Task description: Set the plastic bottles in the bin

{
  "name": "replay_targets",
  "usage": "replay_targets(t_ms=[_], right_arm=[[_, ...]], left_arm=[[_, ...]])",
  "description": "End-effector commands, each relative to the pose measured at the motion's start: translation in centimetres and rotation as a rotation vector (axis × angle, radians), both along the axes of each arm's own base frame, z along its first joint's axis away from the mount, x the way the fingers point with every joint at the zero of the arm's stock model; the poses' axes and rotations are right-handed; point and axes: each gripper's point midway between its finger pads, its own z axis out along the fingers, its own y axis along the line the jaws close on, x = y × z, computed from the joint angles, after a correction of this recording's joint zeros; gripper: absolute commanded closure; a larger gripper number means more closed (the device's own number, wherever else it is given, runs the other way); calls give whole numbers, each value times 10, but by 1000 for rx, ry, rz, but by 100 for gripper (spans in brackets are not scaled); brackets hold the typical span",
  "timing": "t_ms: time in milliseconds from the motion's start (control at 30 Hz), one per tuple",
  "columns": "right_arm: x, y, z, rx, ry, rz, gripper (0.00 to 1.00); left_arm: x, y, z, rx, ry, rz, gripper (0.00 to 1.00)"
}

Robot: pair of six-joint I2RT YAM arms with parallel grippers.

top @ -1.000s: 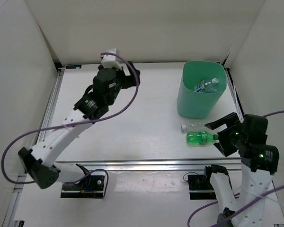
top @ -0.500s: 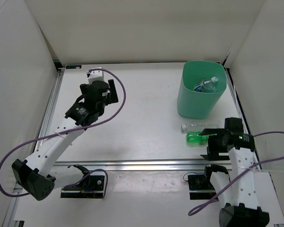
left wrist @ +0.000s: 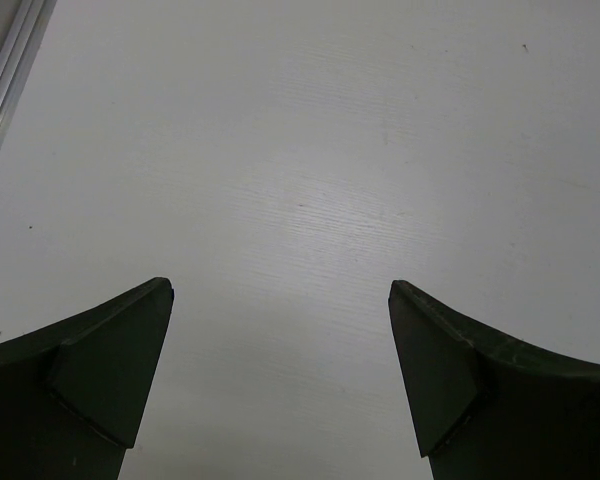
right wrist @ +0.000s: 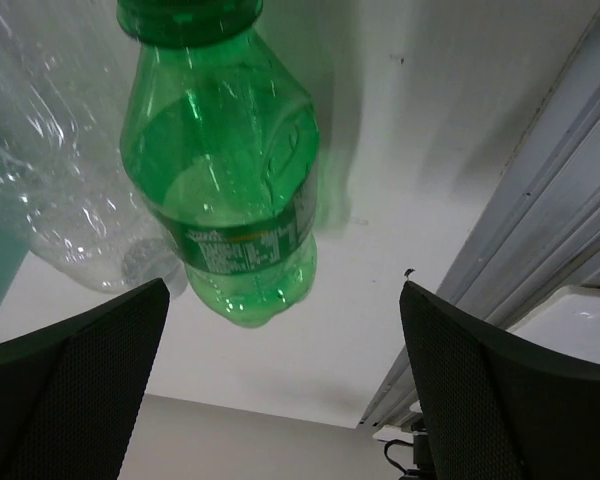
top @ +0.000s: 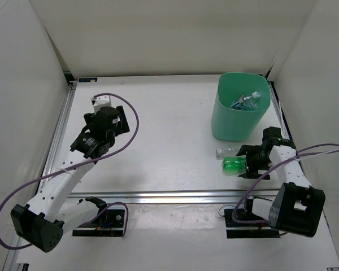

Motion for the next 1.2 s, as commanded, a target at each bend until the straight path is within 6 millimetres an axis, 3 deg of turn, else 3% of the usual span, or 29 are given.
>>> replay_targets(t_ms=[0, 167, 300, 400, 533, 600, 700, 800, 833, 967, 1000, 1100, 1133, 1167], right_arm=[[11, -14, -7, -30, -16, -13, 0], [3, -20, -29, -36, 50, 24, 0], [0, -25, -36, -39, 68, 82, 10], [0, -30, -38, -41, 66, 88, 25], [-12, -29, -29, -23, 66, 77, 63], [-10, -19, -19, 16, -3, 112, 69], [-4, -3, 15, 55, -167, 152, 79], [10, 11, 82, 76, -413, 177, 82], [19, 12, 117, 52, -509, 199, 82], [43, 5, 195, -107, -729, 315, 84], [54, 5, 230, -139, -801, 345, 84], [86, -3, 268, -240, -870, 397, 86], [95, -5, 301, -291, -946, 408, 86], [106, -6, 313, -315, -974, 422, 86]], left_arm=[[-5, 8, 5, -17, -12, 7, 0], [-4, 8, 2, -5, -2, 3, 0], [-2, 7, -3, 4, 16, 3, 0], [-2, 3, -11, -6, 39, -8, 0], [0, -2, -18, -26, 60, -13, 0], [1, -4, -22, -34, 70, -16, 0], [2, -5, -25, -37, 79, -11, 0], [3, -7, -28, -39, 90, -18, 0], [3, -7, -28, -39, 90, -18, 0], [4, -11, -35, -49, 111, -26, 0], [4, -14, -35, -64, 113, -29, 0], [5, -16, -38, -73, 123, -31, 0], [4, -18, -39, -78, 125, -38, 0], [6, -21, -38, -93, 128, -44, 0]])
